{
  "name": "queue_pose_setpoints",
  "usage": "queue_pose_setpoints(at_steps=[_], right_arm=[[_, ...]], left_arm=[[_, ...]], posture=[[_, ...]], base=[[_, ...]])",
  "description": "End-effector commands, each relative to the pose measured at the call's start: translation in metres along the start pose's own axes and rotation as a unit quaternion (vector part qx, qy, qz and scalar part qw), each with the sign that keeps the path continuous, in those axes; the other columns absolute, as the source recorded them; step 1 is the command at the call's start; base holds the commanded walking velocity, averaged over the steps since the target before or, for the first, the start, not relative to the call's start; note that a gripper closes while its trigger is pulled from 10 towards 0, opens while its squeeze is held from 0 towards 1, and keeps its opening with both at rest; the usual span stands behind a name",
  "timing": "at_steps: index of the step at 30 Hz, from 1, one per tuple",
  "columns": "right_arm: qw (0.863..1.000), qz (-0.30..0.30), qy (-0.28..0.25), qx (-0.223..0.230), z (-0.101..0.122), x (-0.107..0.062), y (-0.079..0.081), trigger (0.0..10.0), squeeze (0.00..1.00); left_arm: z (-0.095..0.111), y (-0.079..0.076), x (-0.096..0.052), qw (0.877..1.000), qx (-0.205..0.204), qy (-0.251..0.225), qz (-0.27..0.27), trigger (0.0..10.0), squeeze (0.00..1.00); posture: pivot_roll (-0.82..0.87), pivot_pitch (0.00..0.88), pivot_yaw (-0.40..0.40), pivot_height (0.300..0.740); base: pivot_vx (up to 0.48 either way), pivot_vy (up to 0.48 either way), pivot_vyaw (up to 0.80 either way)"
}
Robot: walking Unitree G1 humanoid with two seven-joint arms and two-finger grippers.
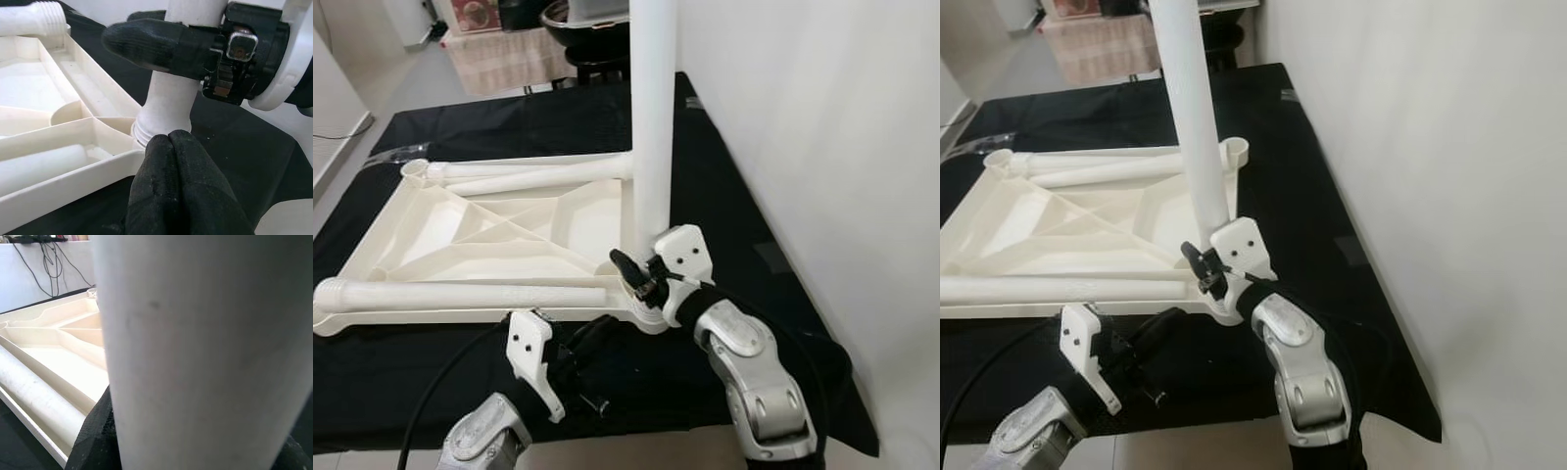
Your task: Building children table
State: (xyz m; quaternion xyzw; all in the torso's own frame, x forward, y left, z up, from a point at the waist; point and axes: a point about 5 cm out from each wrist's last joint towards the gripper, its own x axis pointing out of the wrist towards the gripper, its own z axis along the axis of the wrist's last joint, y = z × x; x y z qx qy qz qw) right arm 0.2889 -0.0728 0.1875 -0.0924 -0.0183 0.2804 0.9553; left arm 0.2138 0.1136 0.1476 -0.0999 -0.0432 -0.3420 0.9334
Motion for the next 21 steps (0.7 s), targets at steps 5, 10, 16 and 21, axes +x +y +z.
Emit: queue_pose_setpoints(at_steps=[5, 10, 16, 21], right_arm=[[0.993, 0.005, 0.118, 0.022, -0.045, -0.001, 0.000, 10.0, 0.00], [0.993, 0.090, 0.059, 0.051, -0.021, 0.007, -0.004, 10.0, 1.00], [0.980, 0.196, 0.022, 0.021, -0.006, 0.012, -0.024, 10.0, 0.00], [0.960, 0.281, 0.017, 0.001, 0.002, 0.020, -0.049, 10.0, 0.00]], left_arm=[[-0.006, 0.006, -0.004, 1.000, -0.005, 0.016, 0.010, 10.0, 0.00], [-0.005, 0.007, -0.002, 1.000, -0.006, 0.012, 0.015, 10.0, 0.00], [-0.005, 0.005, -0.001, 1.000, -0.008, 0.012, 0.013, 10.0, 0.00], [-0.006, 0.003, -0.001, 1.000, -0.010, 0.011, 0.013, 10.0, 0.00]], posture=[[-0.05, 0.190, 0.065, 0.740], [-0.05, 0.191, 0.063, 0.740], [-0.04, 0.191, 0.056, 0.740], [-0.02, 0.191, 0.048, 0.740]], base=[[0.000, 0.000, 0.00], [0.000, 0.000, 0.00], [0.000, 0.000, 0.00], [0.000, 0.000, 0.00]])
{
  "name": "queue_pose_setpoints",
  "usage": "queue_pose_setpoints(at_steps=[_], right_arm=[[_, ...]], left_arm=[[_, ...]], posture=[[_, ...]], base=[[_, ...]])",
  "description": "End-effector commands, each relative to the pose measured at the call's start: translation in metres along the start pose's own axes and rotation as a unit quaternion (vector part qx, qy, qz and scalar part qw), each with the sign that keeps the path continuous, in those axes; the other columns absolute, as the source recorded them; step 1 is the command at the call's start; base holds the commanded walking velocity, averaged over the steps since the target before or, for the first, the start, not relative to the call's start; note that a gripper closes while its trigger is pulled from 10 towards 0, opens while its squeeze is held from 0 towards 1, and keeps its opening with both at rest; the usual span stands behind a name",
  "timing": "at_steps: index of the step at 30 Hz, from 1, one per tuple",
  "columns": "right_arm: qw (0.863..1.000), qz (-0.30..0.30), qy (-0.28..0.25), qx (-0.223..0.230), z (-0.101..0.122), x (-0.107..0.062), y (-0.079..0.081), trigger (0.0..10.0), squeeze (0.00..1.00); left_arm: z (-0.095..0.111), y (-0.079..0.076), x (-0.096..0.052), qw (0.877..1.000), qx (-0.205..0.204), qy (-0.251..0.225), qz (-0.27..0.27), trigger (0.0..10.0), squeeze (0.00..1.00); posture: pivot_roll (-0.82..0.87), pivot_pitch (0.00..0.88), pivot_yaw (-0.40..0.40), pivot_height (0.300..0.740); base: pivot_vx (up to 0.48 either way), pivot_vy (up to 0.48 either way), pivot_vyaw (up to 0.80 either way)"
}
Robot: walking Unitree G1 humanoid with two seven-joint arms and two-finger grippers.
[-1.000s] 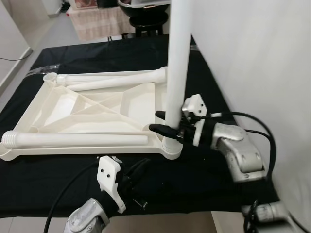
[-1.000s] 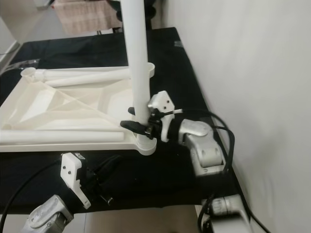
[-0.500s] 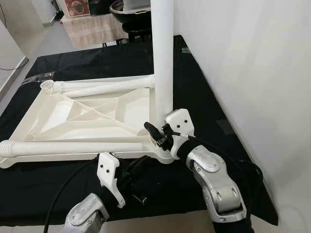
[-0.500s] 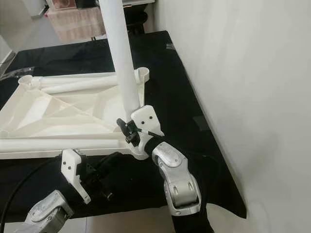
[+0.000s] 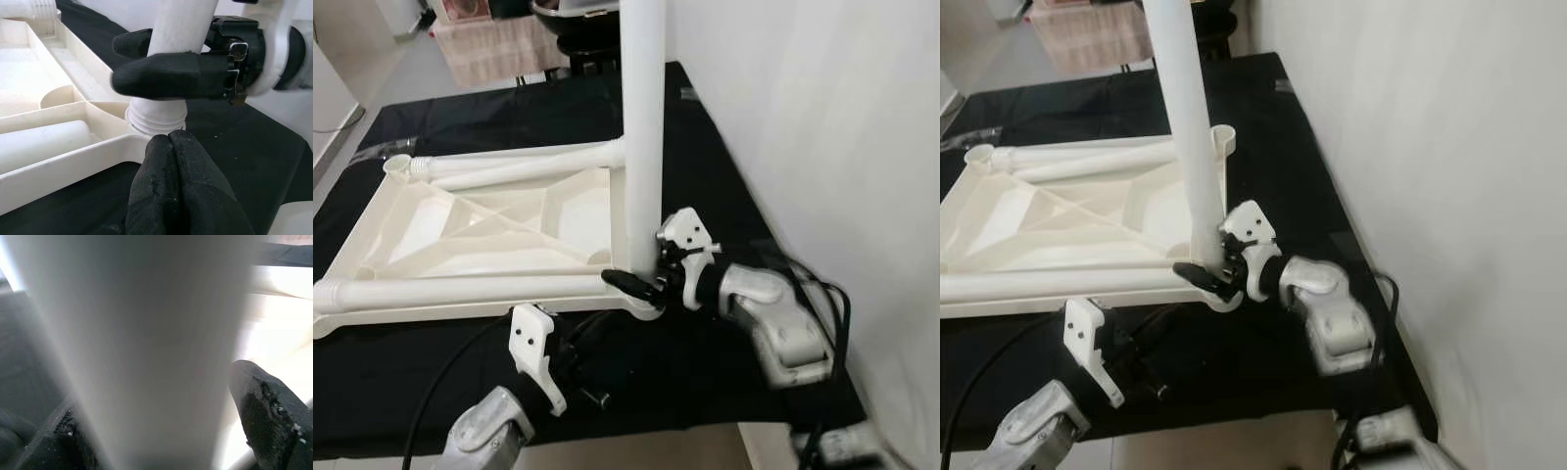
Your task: Building children table
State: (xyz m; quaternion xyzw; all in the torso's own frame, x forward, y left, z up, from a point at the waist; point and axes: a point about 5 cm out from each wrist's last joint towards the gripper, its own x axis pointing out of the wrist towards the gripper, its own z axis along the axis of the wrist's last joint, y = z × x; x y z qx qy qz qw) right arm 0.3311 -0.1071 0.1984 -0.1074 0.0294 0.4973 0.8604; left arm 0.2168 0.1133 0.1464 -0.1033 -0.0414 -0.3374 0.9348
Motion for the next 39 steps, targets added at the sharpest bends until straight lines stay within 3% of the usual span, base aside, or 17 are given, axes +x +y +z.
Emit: queue_pose_setpoints(at_steps=[1, 5, 8, 9, 10, 11, 22, 24, 29, 30, 31, 32, 33, 39], right_arm=[[0.999, 0.044, -0.012, 0.002, 0.001, 0.005, 0.002, 10.0, 0.00], [0.994, 0.109, -0.027, 0.001, 0.016, 0.006, -0.007, 10.0, 0.00], [0.992, 0.124, -0.029, 0.000, 0.020, 0.007, -0.009, 10.0, 0.00], [0.991, 0.132, -0.029, -0.002, 0.022, 0.008, -0.011, 9.4, 0.00], [0.989, 0.145, -0.027, -0.003, 0.024, 0.008, -0.013, 0.6, 0.00], [0.988, 0.156, -0.024, -0.002, 0.025, 0.008, -0.014, 0.0, 0.00], [0.989, 0.147, -0.005, -0.006, 0.016, 0.003, -0.022, 0.0, 0.00], [0.996, 0.085, 0.013, -0.008, 0.002, -0.002, -0.022, 0.0, 0.00], [0.999, 0.048, 0.024, -0.005, -0.007, -0.003, -0.019, 0.0, 0.00], [0.994, -0.100, 0.043, 0.033, -0.027, 0.007, -0.002, 0.0, 0.00], [0.994, -0.100, 0.043, 0.033, -0.027, 0.007, -0.002, 0.0, 0.00], [0.980, -0.172, 0.060, 0.077, -0.042, 0.014, 0.028, 0.0, 0.00], [0.970, -0.216, 0.068, 0.086, -0.046, 0.018, 0.048, 0.0, 0.00], [0.968, -0.225, 0.068, 0.087, -0.047, 0.023, 0.052, 0.0, 0.00]], left_arm=[[-0.004, 0.001, -0.003, 1.000, -0.006, 0.010, 0.008, 10.0, 0.00], [-0.005, 0.000, -0.003, 1.000, -0.006, 0.010, 0.009, 10.0, 0.00], [-0.005, 0.000, -0.004, 1.000, -0.006, 0.011, 0.009, 10.0, 0.00], [-0.005, 0.000, -0.004, 1.000, -0.006, 0.011, 0.009, 10.0, 0.00], [-0.005, -0.001, -0.004, 1.000, -0.006, 0.011, 0.009, 10.0, 0.00], [-0.005, -0.001, -0.004, 1.000, -0.006, 0.011, 0.009, 10.0, 0.00], [-0.004, -0.003, -0.005, 1.000, -0.007, 0.010, 0.009, 10.0, 0.00], [-0.004, -0.003, -0.005, 1.000, -0.008, 0.009, 0.010, 10.0, 0.00], [-0.004, -0.002, -0.005, 1.000, -0.008, 0.009, 0.010, 10.0, 0.00], [-0.003, 0.000, -0.005, 1.000, -0.007, 0.009, 0.010, 10.0, 0.00], [-0.003, 0.000, -0.005, 1.000, -0.007, 0.009, 0.010, 10.0, 0.00], [-0.002, 0.002, -0.006, 1.000, -0.006, 0.010, 0.010, 10.0, 0.00], [-0.002, 0.005, -0.006, 1.000, -0.005, 0.011, 0.010, 10.0, 0.00], [-0.003, 0.007, -0.005, 1.000, -0.005, 0.013, 0.008, 10.0, 0.00]], posture=[[-0.02, 0.191, 0.048, 0.740], [-0.02, 0.192, 0.045, 0.740], [-0.02, 0.195, 0.047, 0.740], [-0.02, 0.195, 0.047, 0.740], [-0.01, 0.197, 0.045, 0.740], [-0.01, 0.200, 0.045, 0.740], [-0.02, 0.207, 0.039, 0.740], [-0.02, 0.211, 0.032, 0.740], [-0.03, 0.214, 0.036, 0.740], [-0.02, 0.217, 0.044, 0.740], [-0.02, 0.217, 0.044, 0.740], [-0.02, 0.221, 0.060, 0.740], [-0.03, 0.209, 0.064, 0.740], [-0.03, 0.197, 0.064, 0.740]], base=[[0.000, 0.000, 0.00], [0.000, 0.000, 0.00], [0.000, 0.000, 0.00], [0.000, 0.000, 0.00], [0.000, 0.000, 0.00], [0.000, 0.000, 0.00], [0.000, 0.000, 0.00], [0.000, 0.000, 0.00], [0.000, 0.000, 0.00], [0.000, 0.000, 0.00], [0.000, 0.000, 0.00], [0.000, 0.000, 0.00], [0.000, 0.000, 0.00], [0.000, 0.000, 0.00]])
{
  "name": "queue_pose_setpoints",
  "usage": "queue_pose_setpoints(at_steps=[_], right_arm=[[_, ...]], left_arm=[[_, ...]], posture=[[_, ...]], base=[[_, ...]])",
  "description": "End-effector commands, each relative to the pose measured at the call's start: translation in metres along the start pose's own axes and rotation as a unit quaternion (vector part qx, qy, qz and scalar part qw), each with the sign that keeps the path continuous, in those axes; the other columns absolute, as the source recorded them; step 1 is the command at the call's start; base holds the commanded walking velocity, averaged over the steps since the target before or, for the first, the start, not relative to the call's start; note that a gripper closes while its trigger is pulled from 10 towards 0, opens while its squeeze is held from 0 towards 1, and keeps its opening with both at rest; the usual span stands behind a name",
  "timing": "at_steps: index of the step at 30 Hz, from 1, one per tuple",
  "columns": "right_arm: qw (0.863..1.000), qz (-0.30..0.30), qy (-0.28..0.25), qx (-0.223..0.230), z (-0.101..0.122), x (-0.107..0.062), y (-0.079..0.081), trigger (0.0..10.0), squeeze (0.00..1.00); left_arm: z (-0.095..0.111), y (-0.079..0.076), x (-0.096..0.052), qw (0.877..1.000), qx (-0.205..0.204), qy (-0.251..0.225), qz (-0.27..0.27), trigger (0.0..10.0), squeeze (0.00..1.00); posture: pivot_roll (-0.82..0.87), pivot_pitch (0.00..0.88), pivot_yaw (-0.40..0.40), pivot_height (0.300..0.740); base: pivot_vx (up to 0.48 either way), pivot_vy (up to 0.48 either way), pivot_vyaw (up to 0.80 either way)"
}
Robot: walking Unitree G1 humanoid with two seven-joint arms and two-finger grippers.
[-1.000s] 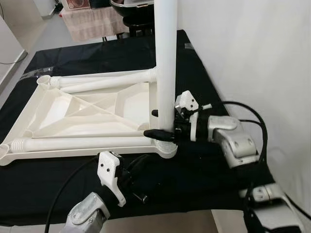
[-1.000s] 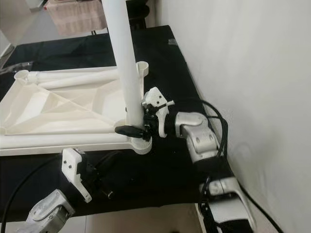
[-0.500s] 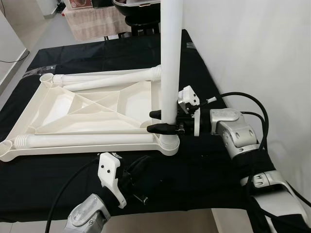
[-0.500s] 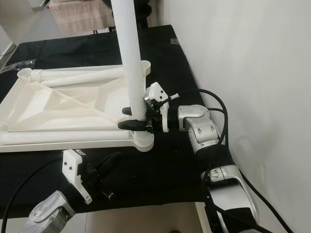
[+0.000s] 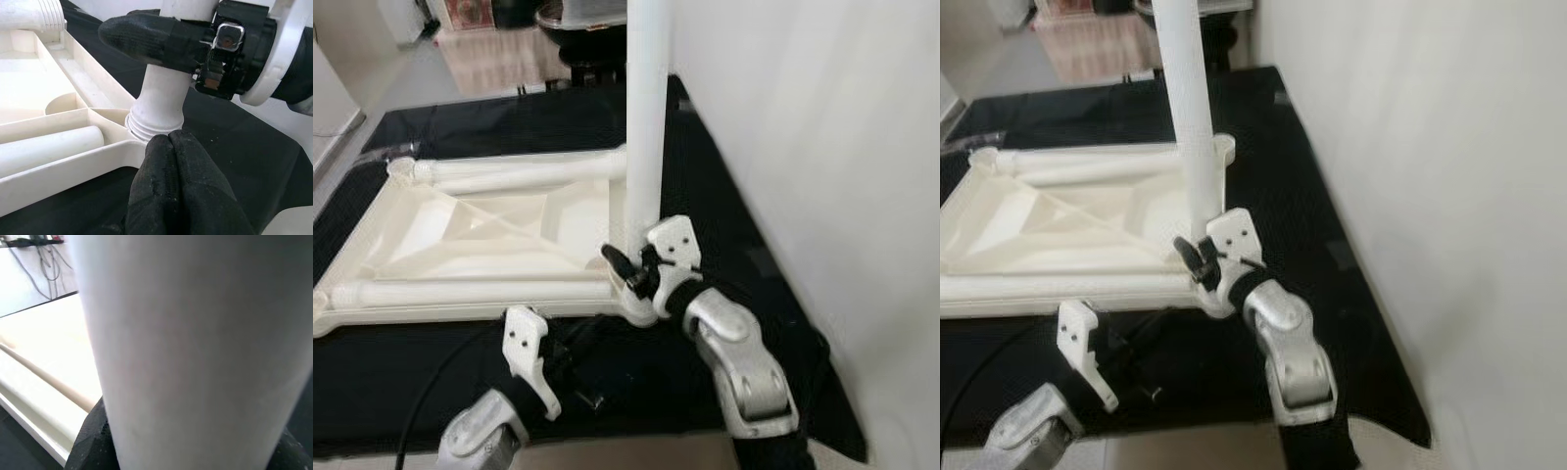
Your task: Building children table
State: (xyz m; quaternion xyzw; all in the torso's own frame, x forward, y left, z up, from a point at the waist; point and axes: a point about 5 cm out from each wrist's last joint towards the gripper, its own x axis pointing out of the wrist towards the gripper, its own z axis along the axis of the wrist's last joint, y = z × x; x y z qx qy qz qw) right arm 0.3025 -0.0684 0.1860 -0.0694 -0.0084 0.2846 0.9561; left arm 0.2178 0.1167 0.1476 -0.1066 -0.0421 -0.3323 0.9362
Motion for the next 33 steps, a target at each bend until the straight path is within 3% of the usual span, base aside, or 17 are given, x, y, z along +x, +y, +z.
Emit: queue_pose_setpoints(at_steps=[1, 2, 5, 6, 7, 8, 13, 14, 15, 17, 20, 23, 29, 30, 31, 33], right_arm=[[0.993, 0.005, 0.109, 0.033, -0.046, 0.001, -0.003, 0.0, 0.00], [0.994, 0.013, 0.102, 0.036, -0.044, 0.006, -0.009, 10.0, 0.00], [0.994, 0.019, 0.096, 0.037, -0.042, 0.009, -0.012, 10.0, 0.00], [0.995, 0.028, 0.086, 0.035, -0.038, 0.012, -0.017, 10.0, 0.11], [0.995, 0.028, 0.086, 0.035, -0.038, 0.012, -0.017, 10.0, 0.11], [0.996, 0.044, 0.071, 0.036, -0.032, 0.014, -0.020, 10.0, 1.00], [0.993, 0.101, 0.029, 0.046, -0.016, 0.016, -0.024, 10.0, 1.00], [0.989, 0.136, 0.019, 0.044, -0.012, 0.016, -0.025, 10.0, 0.39], [0.985, 0.169, 0.013, 0.033, -0.009, 0.016, -0.026, 10.0, 0.00], [0.985, 0.169, 0.013, 0.033, -0.009, 0.016, -0.026, 10.0, 0.00], [0.966, 0.257, 0.008, -0.003, 0.000, 0.019, -0.034, 10.0, 0.00], [0.957, 0.291, 0.008, -0.018, 0.004, 0.022, -0.038, 10.0, 0.00], [0.952, 0.304, 0.004, -0.024, 0.011, 0.028, -0.048, 10.0, 0.00], [0.951, 0.309, -0.001, -0.018, 0.014, 0.029, -0.051, 4.1, 0.00], [0.949, 0.316, -0.007, -0.008, 0.017, 0.029, -0.054, 0.0, 0.00], [0.947, 0.321, -0.011, -0.002, 0.019, 0.029, -0.056, 0.0, 0.00]], left_arm=[[-0.005, 0.004, -0.002, 1.000, -0.003, 0.016, 0.002, 10.0, 0.00], [-0.006, 0.004, -0.002, 1.000, -0.002, 0.014, 0.005, 10.0, 0.00], [-0.006, 0.004, -0.001, 1.000, -0.002, 0.013, 0.006, 10.0, 0.00], [-0.006, 0.004, -0.001, 1.000, -0.002, 0.012, 0.009, 10.0, 0.00], [-0.006, 0.004, -0.001, 1.000, -0.002, 0.012, 0.009, 10.0, 0.00], [-0.007, 0.004, -0.001, 1.000, -0.002, 0.011, 0.010, 10.0, 0.00], [-0.008, 0.003, 0.000, 1.000, -0.003, 0.011, 0.009, 10.0, 0.00], [-0.008, 0.002, 0.000, 1.000, -0.004, 0.012, 0.008, 10.0, 0.00], [-0.009, 0.002, 0.000, 1.000, -0.004, 0.012, 0.007, 10.0, 0.00], [-0.009, 0.002, 0.000, 1.000, -0.004, 0.012, 0.007, 10.0, 0.00], [-0.010, 0.000, 0.000, 1.000, -0.005, 0.013, 0.007, 10.0, 0.00], [-0.011, -0.001, -0.001, 1.000, -0.005, 0.013, 0.007, 10.0, 0.00], [-0.011, -0.002, -0.001, 1.000, -0.005, 0.012, 0.007, 10.0, 0.00], [-0.011, -0.003, -0.001, 1.000, -0.005, 0.012, 0.007, 10.0, 0.00], [-0.011, -0.003, -0.001, 1.000, -0.005, 0.011, 0.007, 10.0, 0.00], [-0.010, -0.004, -0.001, 1.000, -0.005, 0.011, 0.007, 10.0, 0.00]], posture=[[-0.02, 0.188, 0.055, 0.740], [-0.02, 0.181, 0.053, 0.740], [-0.02, 0.180, 0.052, 0.740], [-0.02, 0.177, 0.049, 0.740], [-0.02, 0.177, 0.049, 0.740], [-0.02, 0.172, 0.047, 0.740], [-0.01, 0.164, 0.045, 0.740], [-0.01, 0.159, 0.045, 0.740], [-0.01, 0.157, 0.046, 0.740], [-0.01, 0.157, 0.046, 0.740], [0.01, 0.151, 0.040, 0.740], [0.01, 0.151, 0.037, 0.740], [0.01, 0.155, 0.034, 0.740], [0.02, 0.160, 0.033, 0.740], [0.02, 0.163, 0.033, 0.740], [0.02, 0.165, 0.032, 0.740]], base=[[0.000, 0.000, 0.00], [0.000, 0.000, 0.00], [0.000, 0.000, 0.00], [0.000, 0.000, 0.00], [0.000, 0.000, 0.00], [0.000, 0.000, 0.00], [0.000, 0.000, 0.00], [0.000, 0.000, 0.00], [0.000, 0.000, 0.00], [0.000, 0.000, 0.00], [0.000, 0.000, 0.00], [0.000, 0.000, 0.00], [0.000, 0.000, 0.00], [0.000, 0.000, 0.00], [0.000, 0.000, 0.00], [0.000, 0.000, 0.00]])
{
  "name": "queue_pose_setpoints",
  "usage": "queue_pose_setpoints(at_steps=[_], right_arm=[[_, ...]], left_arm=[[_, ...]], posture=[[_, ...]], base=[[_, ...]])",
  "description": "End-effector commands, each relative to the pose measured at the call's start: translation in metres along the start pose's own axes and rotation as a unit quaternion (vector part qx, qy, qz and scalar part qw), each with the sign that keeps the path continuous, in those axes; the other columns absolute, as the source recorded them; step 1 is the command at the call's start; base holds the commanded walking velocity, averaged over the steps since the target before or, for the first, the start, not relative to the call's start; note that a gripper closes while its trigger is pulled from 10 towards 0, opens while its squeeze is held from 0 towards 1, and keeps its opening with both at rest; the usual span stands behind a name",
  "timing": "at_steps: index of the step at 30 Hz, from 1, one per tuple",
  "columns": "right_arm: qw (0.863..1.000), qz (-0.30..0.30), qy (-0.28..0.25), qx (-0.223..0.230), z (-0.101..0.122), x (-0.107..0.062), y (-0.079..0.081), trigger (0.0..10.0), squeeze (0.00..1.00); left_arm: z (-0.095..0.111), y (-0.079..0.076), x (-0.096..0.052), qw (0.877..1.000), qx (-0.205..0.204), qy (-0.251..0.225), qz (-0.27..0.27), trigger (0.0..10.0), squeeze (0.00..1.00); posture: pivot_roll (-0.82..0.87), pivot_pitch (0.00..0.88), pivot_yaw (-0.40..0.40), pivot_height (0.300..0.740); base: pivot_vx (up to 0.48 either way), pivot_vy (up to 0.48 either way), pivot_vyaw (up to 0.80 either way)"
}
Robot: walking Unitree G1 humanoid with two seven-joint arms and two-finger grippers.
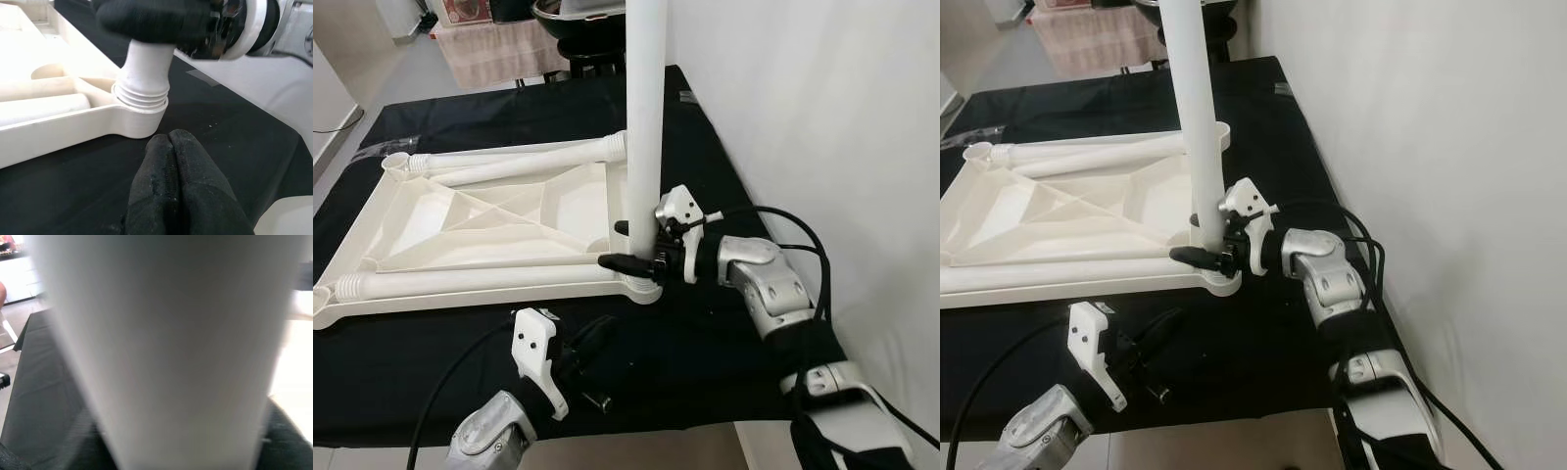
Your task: Building children table
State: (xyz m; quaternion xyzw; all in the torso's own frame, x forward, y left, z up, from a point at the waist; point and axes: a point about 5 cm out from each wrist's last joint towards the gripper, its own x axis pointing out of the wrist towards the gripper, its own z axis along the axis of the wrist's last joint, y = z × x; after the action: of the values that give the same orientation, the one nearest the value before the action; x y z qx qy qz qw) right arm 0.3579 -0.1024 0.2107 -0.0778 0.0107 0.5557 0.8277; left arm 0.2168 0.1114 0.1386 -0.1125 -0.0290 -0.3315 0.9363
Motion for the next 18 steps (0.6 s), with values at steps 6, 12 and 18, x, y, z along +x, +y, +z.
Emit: queue_pose_setpoints(at_steps=[6, 12, 18], right_arm=[[0.999, 0.039, -0.013, 0.005, -0.001, -0.005, 0.002, 0.0, 0.00], [1.000, 0.005, -0.011, 0.002, -0.007, -0.014, 0.001, 0.0, 0.00], [0.965, -0.257, 0.035, 0.034, -0.050, 0.005, 0.036, 0.0, 0.00]], left_arm=[[0.000, -0.001, -0.001, 1.000, 0.004, -0.001, 0.003, 10.0, 0.00], [0.001, -0.002, -0.001, 1.000, 0.004, -0.002, 0.003, 10.0, 0.00], [0.003, 0.002, -0.002, 1.000, 0.006, -0.004, 0.005, 10.0, 0.00]], posture=[[-0.01, 0.179, 0.024, 0.740], [-0.01, 0.186, 0.020, 0.740], [-0.04, 0.203, 0.023, 0.740]], base=[[0.000, 0.000, 0.00], [0.000, 0.000, 0.00], [0.000, 0.000, 0.00]])
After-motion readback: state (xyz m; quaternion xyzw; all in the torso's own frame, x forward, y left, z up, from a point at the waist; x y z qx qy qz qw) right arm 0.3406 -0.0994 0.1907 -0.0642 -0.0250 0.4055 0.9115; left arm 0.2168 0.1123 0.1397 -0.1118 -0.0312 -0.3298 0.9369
